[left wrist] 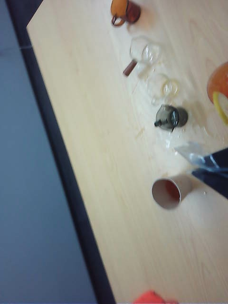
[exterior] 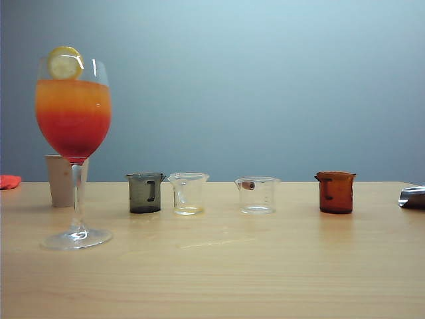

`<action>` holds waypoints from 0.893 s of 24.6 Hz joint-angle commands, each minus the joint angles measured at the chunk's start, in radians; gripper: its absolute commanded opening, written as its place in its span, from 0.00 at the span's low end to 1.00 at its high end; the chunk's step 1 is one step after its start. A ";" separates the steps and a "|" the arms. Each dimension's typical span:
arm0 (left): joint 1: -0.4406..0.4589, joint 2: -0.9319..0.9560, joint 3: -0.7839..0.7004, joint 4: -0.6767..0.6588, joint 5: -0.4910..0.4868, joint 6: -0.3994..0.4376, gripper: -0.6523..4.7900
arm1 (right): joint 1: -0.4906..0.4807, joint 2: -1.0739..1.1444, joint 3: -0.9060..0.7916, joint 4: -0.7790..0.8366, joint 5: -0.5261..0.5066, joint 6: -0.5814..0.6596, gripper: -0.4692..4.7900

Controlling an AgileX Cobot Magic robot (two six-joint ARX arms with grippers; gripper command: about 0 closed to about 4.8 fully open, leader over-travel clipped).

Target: Pick up the lemon slice from the paper cup on the left and carefully insert it into the rim of the goblet.

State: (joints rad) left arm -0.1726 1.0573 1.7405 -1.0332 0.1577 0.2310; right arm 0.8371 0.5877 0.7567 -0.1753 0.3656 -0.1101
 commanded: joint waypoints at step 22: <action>0.000 -0.943 -1.194 0.613 -0.050 -0.130 0.11 | 0.001 -0.016 -0.036 0.014 0.059 0.002 0.09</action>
State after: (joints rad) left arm -0.1726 0.1413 0.5705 -0.4618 0.1242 0.1287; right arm 0.8375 0.5724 0.7162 -0.1745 0.4229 -0.1101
